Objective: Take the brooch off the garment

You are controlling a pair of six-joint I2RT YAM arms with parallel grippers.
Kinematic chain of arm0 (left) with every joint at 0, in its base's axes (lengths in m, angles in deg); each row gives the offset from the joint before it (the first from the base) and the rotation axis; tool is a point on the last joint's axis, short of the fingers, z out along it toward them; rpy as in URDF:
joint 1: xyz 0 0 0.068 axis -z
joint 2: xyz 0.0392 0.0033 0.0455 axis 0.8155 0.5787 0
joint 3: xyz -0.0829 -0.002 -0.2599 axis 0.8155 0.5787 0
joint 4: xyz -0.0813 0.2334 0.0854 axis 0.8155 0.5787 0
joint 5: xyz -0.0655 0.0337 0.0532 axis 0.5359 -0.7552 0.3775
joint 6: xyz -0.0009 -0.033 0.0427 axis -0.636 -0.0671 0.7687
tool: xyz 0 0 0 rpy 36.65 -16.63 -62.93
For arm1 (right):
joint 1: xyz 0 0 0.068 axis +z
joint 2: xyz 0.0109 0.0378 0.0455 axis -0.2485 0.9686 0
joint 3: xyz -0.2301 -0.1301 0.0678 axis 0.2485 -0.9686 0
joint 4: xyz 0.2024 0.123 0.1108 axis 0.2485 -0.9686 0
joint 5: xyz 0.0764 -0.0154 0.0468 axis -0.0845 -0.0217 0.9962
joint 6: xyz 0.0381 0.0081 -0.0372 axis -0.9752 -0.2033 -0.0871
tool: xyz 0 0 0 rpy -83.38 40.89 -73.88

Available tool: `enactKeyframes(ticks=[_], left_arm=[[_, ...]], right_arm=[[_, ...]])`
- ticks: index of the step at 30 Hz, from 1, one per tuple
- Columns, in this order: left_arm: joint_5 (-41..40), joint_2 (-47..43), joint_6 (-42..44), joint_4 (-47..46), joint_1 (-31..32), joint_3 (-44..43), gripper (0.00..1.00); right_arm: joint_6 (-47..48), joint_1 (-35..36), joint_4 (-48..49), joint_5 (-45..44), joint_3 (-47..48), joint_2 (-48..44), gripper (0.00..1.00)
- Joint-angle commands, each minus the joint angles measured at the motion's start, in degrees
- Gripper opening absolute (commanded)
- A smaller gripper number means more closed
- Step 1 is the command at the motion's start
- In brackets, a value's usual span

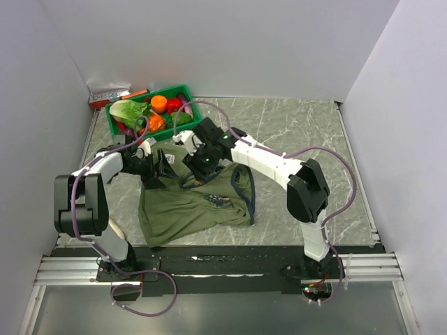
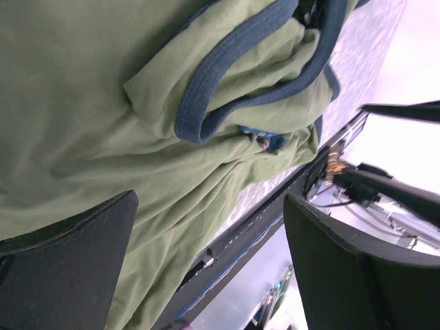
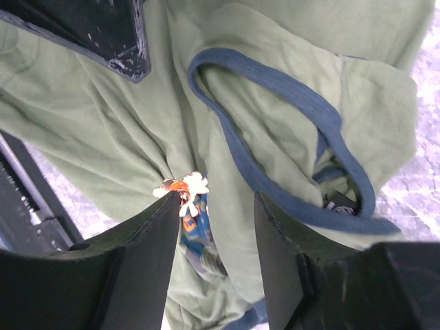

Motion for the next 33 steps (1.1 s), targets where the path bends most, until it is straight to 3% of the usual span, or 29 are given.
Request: enactKeyframes(ticks=[1, 9, 15, 19, 28, 33], left_arm=[[-1.03, 1.93, 4.17, 2.44, 1.20, -2.94, 0.93], [12.83, 5.62, 11.03, 8.59, 1.99, -7.95, 0.92], [20.40, 7.03, 14.73, 12.03, 3.93, -11.30, 0.80], [24.18, 8.70, 16.20, 13.07, 3.49, -11.99, 0.65], [22.17, 6.68, 10.78, 8.08, 9.73, -12.79, 0.50], [21.90, 8.70, 10.42, 8.42, 9.73, -13.32, 0.48]], right_arm=[[1.25, -1.64, -1.17, 5.85, 2.20, -3.56, 0.55], [-3.06, -4.46, 0.50, 8.93, 4.22, -0.75, 0.55], [-4.39, -3.76, 1.64, 4.10, 5.90, -0.39, 0.55], [-4.20, -3.05, 1.73, 2.25, 5.54, -0.48, 0.55], [-5.43, -3.05, 2.00, 2.16, 5.89, 0.92, 0.54], [-5.70, -2.70, 2.26, 2.34, 7.30, 1.63, 0.54]])
